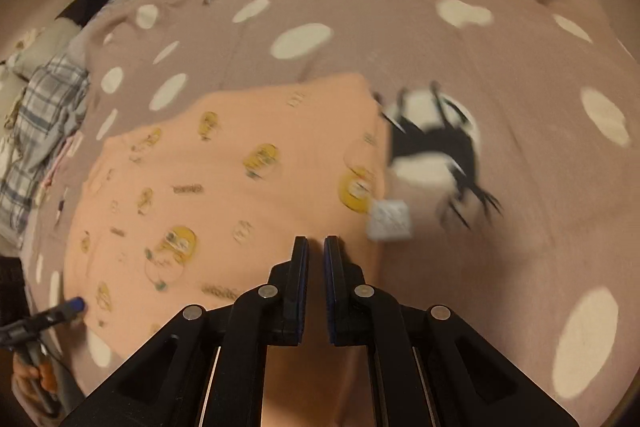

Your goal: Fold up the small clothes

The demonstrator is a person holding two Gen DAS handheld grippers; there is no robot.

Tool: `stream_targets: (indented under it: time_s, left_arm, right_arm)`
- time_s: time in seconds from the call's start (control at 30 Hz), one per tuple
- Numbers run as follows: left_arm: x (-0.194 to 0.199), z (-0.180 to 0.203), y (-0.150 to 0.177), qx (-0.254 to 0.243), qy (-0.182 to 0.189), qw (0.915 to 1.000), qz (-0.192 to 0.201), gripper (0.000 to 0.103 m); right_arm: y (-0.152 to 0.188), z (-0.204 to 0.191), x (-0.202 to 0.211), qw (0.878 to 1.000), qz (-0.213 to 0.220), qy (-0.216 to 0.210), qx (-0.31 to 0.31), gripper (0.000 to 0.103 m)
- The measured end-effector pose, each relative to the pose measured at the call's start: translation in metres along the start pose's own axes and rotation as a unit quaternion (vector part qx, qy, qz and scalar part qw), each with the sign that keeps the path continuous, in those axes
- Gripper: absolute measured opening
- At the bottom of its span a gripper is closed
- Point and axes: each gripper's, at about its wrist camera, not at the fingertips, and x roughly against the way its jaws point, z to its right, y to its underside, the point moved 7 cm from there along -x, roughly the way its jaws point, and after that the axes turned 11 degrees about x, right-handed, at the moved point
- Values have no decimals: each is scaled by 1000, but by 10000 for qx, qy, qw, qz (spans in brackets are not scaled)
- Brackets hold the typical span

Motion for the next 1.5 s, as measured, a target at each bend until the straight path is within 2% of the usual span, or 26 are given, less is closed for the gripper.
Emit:
stream_targets:
  time_s: [0.07,0.13,0.17,0.2,0.3,0.43,0.63,0.77,0.83,0.97,1.1,1.3,1.5]
  left_arm:
    - [15,-2,2,-3,-27,9999,159,39]
    - [28,-5,1,28,-26,9994,331,51]
    - [31,-7,-1,34,-77,9991,414,62]
    - [34,-9,-5,62,-146,9987,491,65]
    - [33,-15,-17,266,-65,9979,579,65]
    - [13,-13,-39,384,105,9979,510,65]
    - [-16,-3,-65,565,407,9970,324,65]
    - [-29,7,-77,558,501,9969,243,64]
    - [-33,12,-82,498,486,9973,245,63]
    - [-38,12,-84,307,180,9991,233,46]
    - [-38,7,-84,198,-76,9995,242,29]
    - [-40,6,-81,-60,-322,9991,275,26]
    - [-42,7,-80,-261,-493,9979,324,26]
  right_arm:
    - [2,1,18,9995,236,173,-93,6]
    - [2,-7,31,9990,437,110,-8,15]
    - [3,-14,37,9986,525,9,48,25]
    - [5,-24,42,9981,606,-81,116,32]
    - [0,-43,42,9966,731,-304,225,32]
    - [-11,-69,28,9949,679,-669,323,32]
    - [-16,-105,3,9931,416,-855,685,32]
    - [-31,-125,-13,9910,346,-762,1042,32]
    - [-40,-130,-22,9906,305,-787,1076,32]
    - [-61,-141,-41,9909,265,-782,1065,32]
    - [-79,-144,-63,9930,158,-589,1012,32]
    - [-83,-143,-93,9934,-251,-289,1080,29]
    - [-80,-144,-78,9914,-306,-255,1250,29]
